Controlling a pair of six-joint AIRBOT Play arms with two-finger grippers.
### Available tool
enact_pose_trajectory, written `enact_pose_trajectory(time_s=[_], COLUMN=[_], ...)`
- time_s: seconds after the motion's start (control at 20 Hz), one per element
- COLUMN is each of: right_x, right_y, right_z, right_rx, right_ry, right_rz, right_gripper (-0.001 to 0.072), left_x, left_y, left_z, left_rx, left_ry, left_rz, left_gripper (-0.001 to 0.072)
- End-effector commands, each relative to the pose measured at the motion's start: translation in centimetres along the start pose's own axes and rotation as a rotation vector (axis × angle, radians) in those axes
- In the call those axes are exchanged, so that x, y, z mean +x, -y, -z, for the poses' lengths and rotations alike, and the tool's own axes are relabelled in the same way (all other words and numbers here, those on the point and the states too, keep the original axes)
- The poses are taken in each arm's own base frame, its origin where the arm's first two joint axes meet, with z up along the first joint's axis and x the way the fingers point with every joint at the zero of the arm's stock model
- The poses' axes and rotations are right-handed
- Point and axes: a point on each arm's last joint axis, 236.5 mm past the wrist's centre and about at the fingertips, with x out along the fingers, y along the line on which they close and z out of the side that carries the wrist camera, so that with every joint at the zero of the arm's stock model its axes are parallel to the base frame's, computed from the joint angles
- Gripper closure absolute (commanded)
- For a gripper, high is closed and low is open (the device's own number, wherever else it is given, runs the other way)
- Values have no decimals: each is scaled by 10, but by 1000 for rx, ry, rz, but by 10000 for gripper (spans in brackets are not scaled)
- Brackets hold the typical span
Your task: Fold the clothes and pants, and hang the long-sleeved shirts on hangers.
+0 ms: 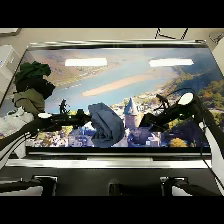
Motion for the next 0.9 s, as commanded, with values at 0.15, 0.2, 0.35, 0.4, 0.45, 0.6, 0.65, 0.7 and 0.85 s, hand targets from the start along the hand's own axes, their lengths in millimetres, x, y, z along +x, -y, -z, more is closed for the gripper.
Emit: enact_pose_trajectory(time_s=[0.15,0.2,0.35,0.4,0.45,0.6,0.65,0.7,0.85], right_x=[49,57,92,101,108,118,120,122,129], right_y=[-20,-28,-47,-51,-57,-71,-73,-73,-74], right_z=[4,3,2,-3,-7,-17,-19,-21,-22], right_rx=[161,169,118,134,160,218,226,252,300], right_ry=[58,79,127,152,169,206,215,225,237], right_rz=[-239,-275,-232,-218,-223,-267,-270,-267,-255], right_gripper=[8,8,6,6,6,17,48,62,454], left_x=[-1,-3,-6,-6,-8,-14,-16,-19,-23], left_y=[13,15,20,21,24,34,38,42,50], left_z=[-14,-15,-13,-13,-13,-14,-13,-13,-13], left_rx=[25,29,37,39,43,65,73,81,96], left_ry=[69,72,69,70,73,86,90,95,103], left_rz=[54,59,70,72,76,93,99,106,120], left_gripper=[688,688,688,688,688,688,688,688,688])
